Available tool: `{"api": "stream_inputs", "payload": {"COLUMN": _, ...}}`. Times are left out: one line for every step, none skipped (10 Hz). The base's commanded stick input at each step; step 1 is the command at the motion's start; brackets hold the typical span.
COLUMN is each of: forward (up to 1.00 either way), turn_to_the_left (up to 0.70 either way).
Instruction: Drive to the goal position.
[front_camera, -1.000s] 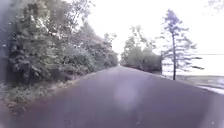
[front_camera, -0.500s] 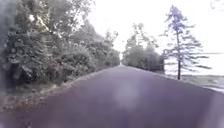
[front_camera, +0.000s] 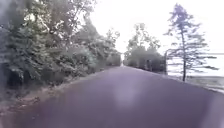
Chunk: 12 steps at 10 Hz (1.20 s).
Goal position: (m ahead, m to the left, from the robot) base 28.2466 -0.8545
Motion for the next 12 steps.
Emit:
{"api": "stream_inputs", "payload": {"forward": 1.0, "turn_to_the_left": -0.15}}
{"api": "stream_inputs", "payload": {"forward": 1.0, "turn_to_the_left": 0.0}}
{"api": "stream_inputs", "payload": {"forward": 1.0, "turn_to_the_left": 0.0}}
{"api": "stream_inputs", "payload": {"forward": 1.0, "turn_to_the_left": 0.0}}
{"api": "stream_inputs", "payload": {"forward": 1.0, "turn_to_the_left": 0.0}}
{"api": "stream_inputs", "payload": {"forward": 1.0, "turn_to_the_left": 0.0}}
{"api": "stream_inputs", "payload": {"forward": 1.0, "turn_to_the_left": -0.29}}
{"api": "stream_inputs", "payload": {"forward": 1.0, "turn_to_the_left": -0.39}}
{"api": "stream_inputs", "payload": {"forward": 1.0, "turn_to_the_left": -0.4}}
{"api": "stream_inputs", "payload": {"forward": 1.0, "turn_to_the_left": -0.4}}
{"api": "stream_inputs", "payload": {"forward": 1.0, "turn_to_the_left": -0.4}}
{"api": "stream_inputs", "payload": {"forward": 1.0, "turn_to_the_left": -0.27}}
